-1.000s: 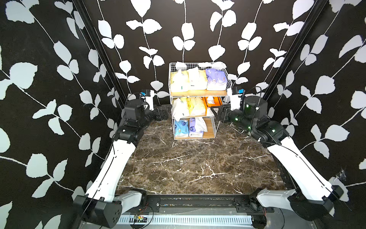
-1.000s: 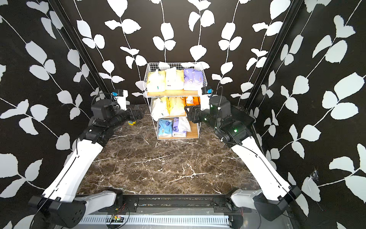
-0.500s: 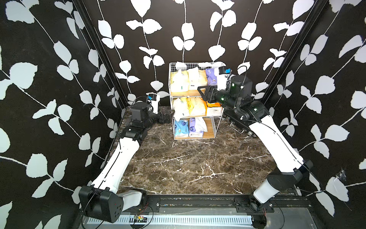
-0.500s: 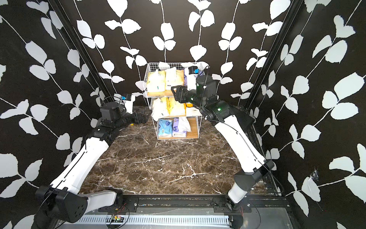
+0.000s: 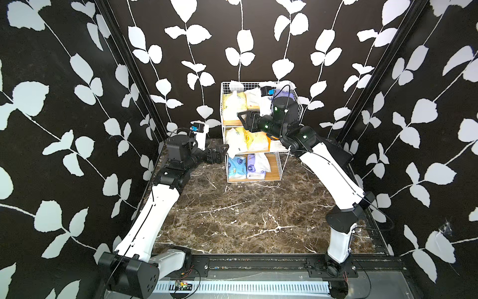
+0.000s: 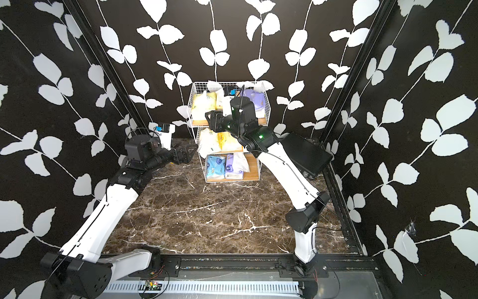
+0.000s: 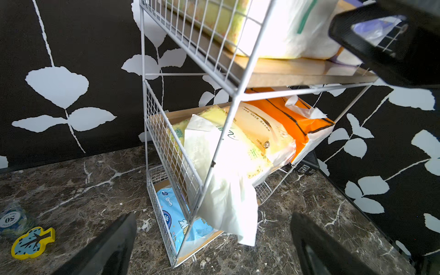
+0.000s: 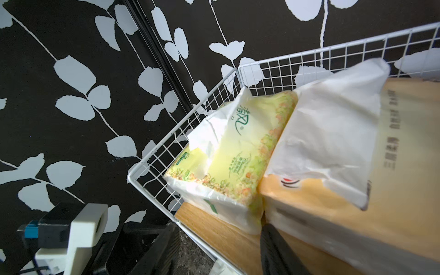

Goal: Remove the tissue boxes from the shelf
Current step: Pick up a box of tissues from the shelf.

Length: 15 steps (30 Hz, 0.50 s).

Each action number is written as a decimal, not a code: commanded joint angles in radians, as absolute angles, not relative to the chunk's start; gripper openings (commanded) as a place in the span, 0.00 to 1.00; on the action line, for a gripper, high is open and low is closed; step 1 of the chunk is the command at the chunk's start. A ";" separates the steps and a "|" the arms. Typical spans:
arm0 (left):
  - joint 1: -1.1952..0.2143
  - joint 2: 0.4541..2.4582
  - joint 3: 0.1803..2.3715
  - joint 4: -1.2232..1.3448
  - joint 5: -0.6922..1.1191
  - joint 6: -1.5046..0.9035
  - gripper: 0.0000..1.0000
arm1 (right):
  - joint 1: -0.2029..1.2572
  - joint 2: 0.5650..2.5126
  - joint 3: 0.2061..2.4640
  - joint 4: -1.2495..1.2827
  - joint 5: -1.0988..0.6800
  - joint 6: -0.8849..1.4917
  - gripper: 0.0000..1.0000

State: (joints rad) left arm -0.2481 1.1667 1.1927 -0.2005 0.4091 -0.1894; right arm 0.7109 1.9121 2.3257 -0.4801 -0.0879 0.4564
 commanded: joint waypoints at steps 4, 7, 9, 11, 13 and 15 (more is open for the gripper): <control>-0.249 1.120 1.172 -0.183 0.413 -0.172 0.99 | 0.714 1.949 2.385 -0.426 -0.023 0.443 0.54; -0.250 1.120 1.172 -0.184 0.420 -0.172 0.99 | 0.714 1.959 2.384 -0.410 -0.015 0.439 0.49; -0.250 1.121 1.171 -0.184 0.427 -0.172 0.99 | 0.714 1.965 2.382 -0.394 -0.024 0.436 0.46; -0.249 1.121 1.169 -0.183 0.428 -0.172 0.99 | 0.714 1.968 2.382 -0.384 -0.036 0.434 0.40; -0.249 1.123 1.167 -0.183 0.426 -0.168 0.99 | 0.714 1.967 2.378 -0.376 -0.055 0.430 0.26; -0.250 1.124 1.163 -0.182 0.422 -0.164 0.99 | 0.714 1.962 2.375 -0.373 -0.070 0.428 0.18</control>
State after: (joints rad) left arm -0.2481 1.1458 1.1797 -0.1993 0.4110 -0.1825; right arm 0.7109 1.9625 2.3367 -0.4370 -0.0498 0.4355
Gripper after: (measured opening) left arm 0.989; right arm 0.200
